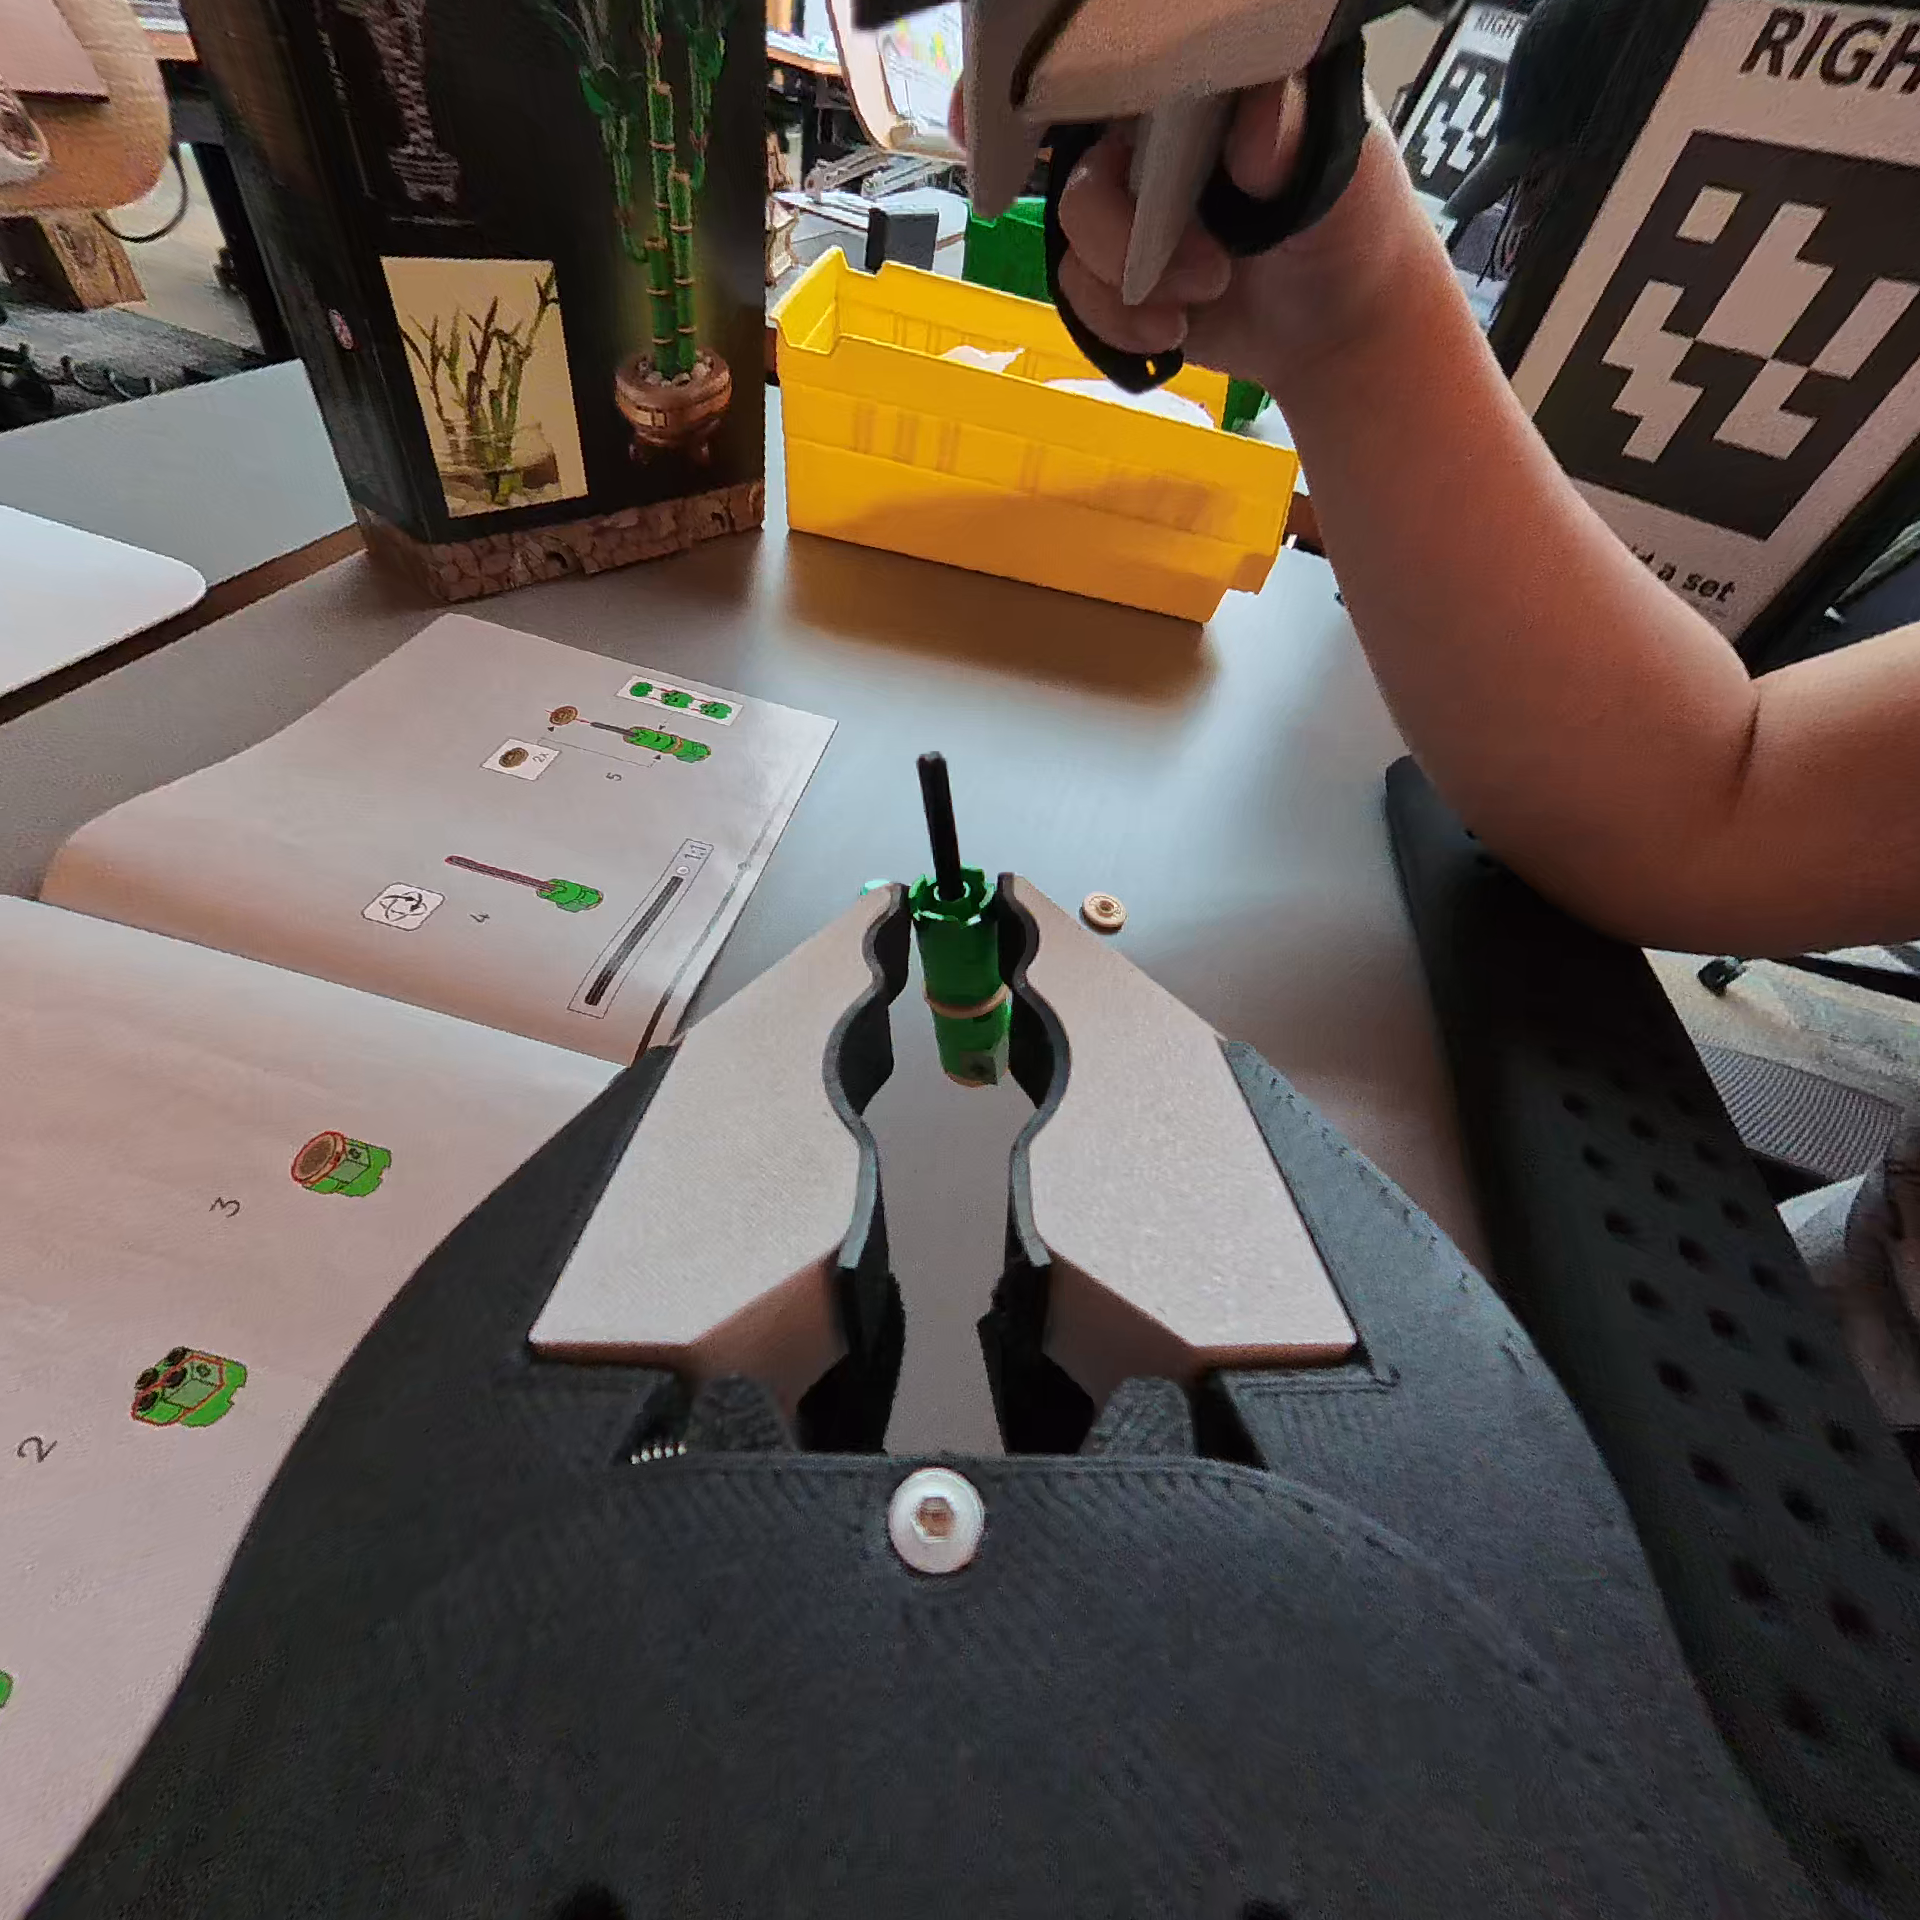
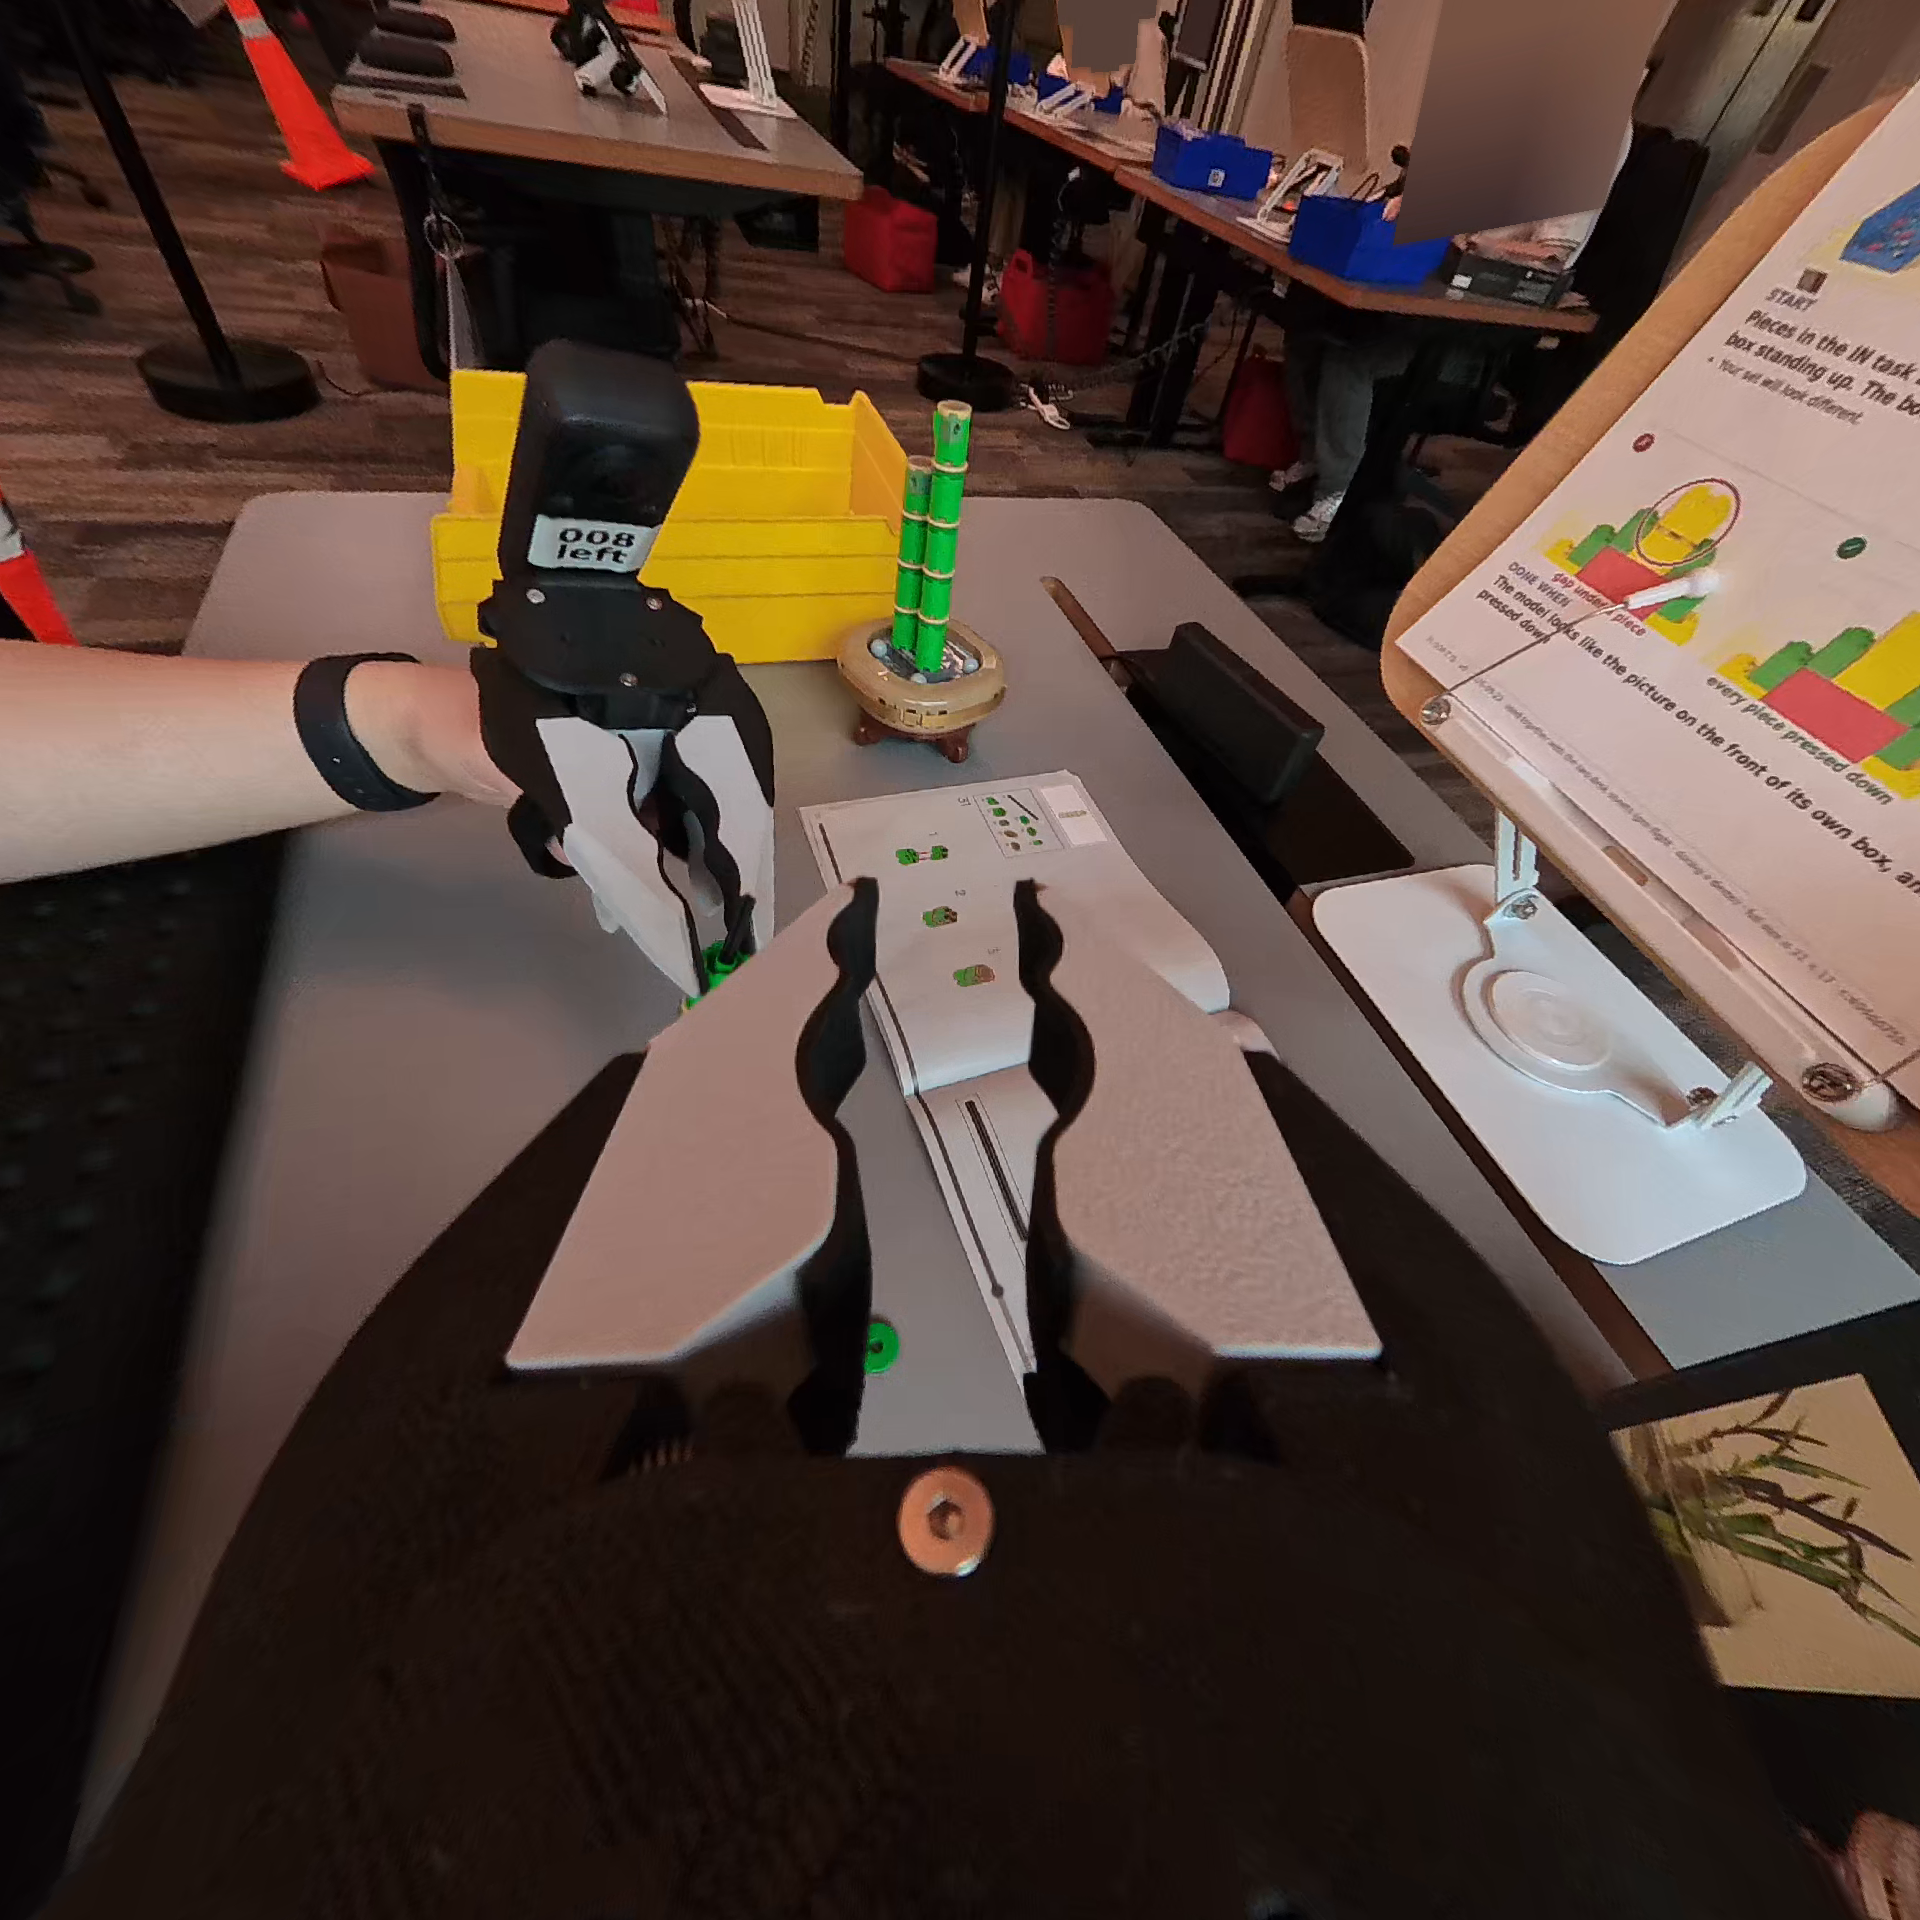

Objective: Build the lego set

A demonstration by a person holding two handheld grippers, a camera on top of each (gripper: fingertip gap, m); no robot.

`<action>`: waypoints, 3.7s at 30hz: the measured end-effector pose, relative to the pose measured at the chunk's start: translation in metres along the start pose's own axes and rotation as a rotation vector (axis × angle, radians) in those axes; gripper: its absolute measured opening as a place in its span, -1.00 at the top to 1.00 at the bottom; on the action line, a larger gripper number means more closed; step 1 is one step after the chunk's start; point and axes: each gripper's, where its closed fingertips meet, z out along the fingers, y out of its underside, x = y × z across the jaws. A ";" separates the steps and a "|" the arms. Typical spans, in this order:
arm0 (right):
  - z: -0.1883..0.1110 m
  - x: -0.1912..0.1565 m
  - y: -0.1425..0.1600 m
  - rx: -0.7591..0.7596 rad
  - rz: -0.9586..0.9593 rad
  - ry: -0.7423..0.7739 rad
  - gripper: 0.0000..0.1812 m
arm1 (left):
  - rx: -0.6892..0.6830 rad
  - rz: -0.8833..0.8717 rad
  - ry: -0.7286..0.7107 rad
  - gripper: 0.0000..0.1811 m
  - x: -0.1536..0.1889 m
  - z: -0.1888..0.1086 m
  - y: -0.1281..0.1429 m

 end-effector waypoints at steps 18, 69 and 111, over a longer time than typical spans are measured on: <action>0.001 -0.018 -0.008 0.039 0.064 -0.131 0.64 | -0.004 -0.075 0.111 0.84 0.018 0.001 -0.004; 0.001 -0.050 0.001 -0.115 -0.028 -0.217 0.50 | 0.076 -0.154 0.178 0.82 0.013 -0.012 -0.014; -0.028 -0.088 0.204 -0.370 0.048 0.105 0.83 | 0.047 -0.061 0.172 0.82 0.026 -0.013 -0.017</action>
